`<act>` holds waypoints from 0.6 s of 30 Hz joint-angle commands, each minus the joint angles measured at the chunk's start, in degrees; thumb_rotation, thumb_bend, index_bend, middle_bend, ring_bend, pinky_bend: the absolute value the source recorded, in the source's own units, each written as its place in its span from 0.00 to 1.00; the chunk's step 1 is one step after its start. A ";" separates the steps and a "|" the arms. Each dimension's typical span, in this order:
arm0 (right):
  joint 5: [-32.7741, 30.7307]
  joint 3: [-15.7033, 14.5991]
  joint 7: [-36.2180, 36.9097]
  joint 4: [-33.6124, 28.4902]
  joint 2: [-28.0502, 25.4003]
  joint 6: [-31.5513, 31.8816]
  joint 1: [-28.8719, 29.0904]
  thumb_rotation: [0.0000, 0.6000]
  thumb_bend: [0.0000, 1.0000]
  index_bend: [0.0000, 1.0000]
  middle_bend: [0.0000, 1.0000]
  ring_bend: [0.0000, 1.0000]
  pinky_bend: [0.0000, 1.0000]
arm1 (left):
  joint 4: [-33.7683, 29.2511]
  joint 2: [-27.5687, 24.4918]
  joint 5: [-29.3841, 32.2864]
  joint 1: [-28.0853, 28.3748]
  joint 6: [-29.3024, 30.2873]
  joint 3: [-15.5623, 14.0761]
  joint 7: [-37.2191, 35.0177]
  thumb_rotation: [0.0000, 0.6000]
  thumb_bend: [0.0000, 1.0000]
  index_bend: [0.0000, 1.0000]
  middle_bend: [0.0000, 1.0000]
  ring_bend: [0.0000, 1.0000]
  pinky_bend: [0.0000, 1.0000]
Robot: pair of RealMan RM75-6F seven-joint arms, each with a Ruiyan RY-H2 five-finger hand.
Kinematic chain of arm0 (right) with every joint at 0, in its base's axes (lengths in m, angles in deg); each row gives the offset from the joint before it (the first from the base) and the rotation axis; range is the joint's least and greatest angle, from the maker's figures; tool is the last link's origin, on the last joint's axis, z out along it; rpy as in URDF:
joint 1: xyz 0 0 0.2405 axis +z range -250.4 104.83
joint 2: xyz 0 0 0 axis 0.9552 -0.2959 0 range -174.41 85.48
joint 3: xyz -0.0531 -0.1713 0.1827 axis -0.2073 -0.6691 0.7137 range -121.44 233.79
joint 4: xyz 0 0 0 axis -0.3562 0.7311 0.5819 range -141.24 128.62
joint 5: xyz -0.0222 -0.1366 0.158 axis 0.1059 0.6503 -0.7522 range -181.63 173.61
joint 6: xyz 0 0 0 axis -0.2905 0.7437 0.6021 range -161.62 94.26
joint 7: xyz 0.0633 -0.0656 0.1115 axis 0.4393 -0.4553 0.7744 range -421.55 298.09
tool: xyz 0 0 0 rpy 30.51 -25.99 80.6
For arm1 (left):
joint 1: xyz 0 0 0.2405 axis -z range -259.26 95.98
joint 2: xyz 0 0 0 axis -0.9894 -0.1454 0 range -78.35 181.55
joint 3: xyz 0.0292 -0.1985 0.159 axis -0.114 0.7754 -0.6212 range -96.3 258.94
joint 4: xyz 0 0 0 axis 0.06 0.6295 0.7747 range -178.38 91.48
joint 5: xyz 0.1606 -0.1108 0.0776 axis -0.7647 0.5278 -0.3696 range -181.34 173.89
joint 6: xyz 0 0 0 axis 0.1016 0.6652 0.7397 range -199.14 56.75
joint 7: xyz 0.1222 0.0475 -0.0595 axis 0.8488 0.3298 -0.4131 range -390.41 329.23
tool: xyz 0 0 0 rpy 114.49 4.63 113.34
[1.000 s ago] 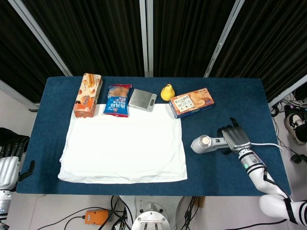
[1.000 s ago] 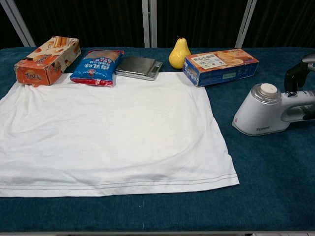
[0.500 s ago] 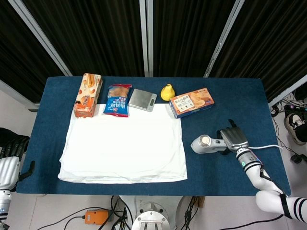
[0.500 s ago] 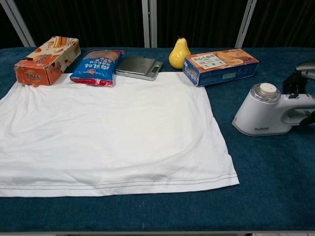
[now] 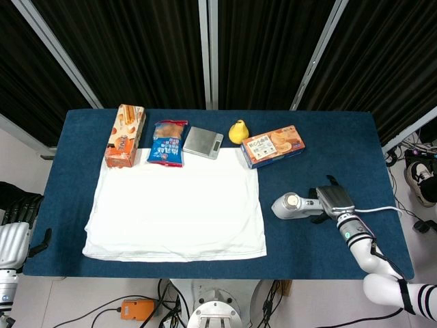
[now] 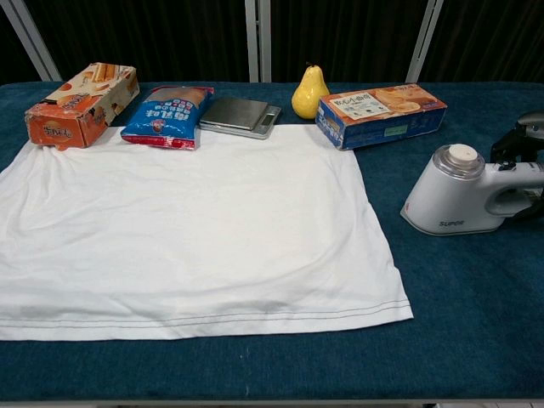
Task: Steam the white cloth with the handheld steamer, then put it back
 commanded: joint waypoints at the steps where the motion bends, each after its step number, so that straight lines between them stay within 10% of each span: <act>1: -0.20 0.13 2.12 -0.15 -0.23 -0.33 -0.57 1.00 0.00 0.60 0.58 0.57 0.00 | 0.05 0.03 0.02 0.02 -0.05 0.01 -0.07 1.00 0.38 0.08 0.08 0.00 0.00; 18: -0.44 -1.08 8.12 -0.87 -0.70 -3.51 -1.28 1.00 0.00 0.62 0.60 0.60 0.00 | 0.48 0.53 0.03 0.40 -0.62 0.05 -0.25 1.00 0.37 0.08 0.08 0.00 0.00</act>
